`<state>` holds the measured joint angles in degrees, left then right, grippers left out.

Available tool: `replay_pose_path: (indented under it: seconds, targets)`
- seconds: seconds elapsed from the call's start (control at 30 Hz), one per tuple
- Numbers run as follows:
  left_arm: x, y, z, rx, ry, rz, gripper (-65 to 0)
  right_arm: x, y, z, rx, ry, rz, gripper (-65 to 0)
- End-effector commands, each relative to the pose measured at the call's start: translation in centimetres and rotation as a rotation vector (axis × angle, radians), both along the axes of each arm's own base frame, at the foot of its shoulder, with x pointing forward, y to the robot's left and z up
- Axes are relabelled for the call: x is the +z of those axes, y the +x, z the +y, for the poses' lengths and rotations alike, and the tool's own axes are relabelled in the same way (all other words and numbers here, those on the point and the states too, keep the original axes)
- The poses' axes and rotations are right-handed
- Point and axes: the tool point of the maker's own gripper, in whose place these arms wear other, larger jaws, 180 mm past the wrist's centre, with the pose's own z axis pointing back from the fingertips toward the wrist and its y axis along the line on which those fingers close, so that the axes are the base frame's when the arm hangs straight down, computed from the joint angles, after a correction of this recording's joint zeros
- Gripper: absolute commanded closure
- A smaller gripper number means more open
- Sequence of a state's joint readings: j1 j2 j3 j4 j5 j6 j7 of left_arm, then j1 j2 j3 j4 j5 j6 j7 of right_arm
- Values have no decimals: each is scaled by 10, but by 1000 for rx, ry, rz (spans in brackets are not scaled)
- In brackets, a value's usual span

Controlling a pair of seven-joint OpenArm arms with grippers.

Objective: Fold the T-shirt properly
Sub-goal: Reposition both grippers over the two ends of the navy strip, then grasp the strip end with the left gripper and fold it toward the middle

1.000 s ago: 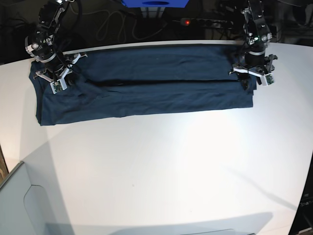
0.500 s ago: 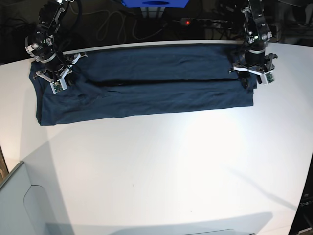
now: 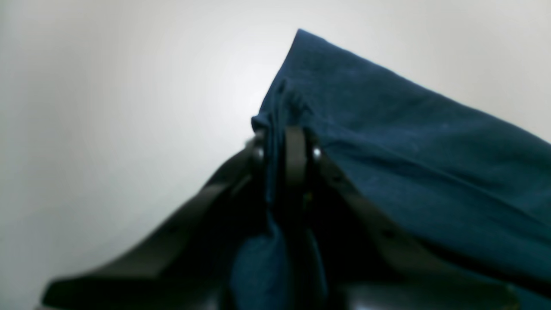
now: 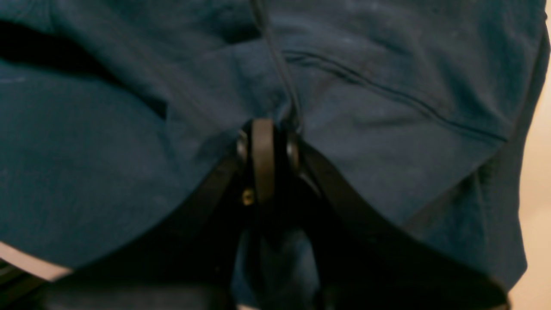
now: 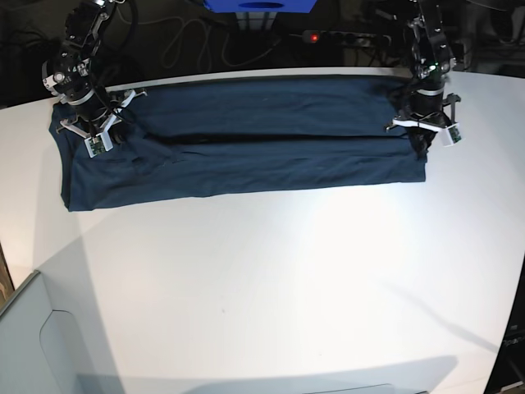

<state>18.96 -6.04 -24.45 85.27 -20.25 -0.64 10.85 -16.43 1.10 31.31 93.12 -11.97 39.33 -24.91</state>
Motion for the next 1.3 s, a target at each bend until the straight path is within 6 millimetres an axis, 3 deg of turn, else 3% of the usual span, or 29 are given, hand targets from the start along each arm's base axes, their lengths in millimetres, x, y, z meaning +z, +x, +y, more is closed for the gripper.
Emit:
replay_pose_path:
  seconds: [0.0,0.23,0.4,0.73,0.97,1.07,1.27]
  targets:
    - [6,1,4,0,19,-1,0,1,-1,-2,17,-15,7,-2]
    - [58,20,-12,-55,60,-131,0,1,0,-2,17,-15,6,-2]
    - [77,29,-65,-165,14,-186,0,1,0,-2,17,-15,6,-2]
    - [67,23,-185,-366,-114,-170,0,1,0,-2,17,-15,6,-2]
    - [83,34,-259,-492,-140,-220,0,1,0,-2,17,-15,6,-2]
    - [76,35,-293,-564,-156,-205,0,1,-1,-2,17,-16,7,-2]
    - [67,37,-338,-681,-173,-190,0,1,-1,-2,17,-16,7,-2]
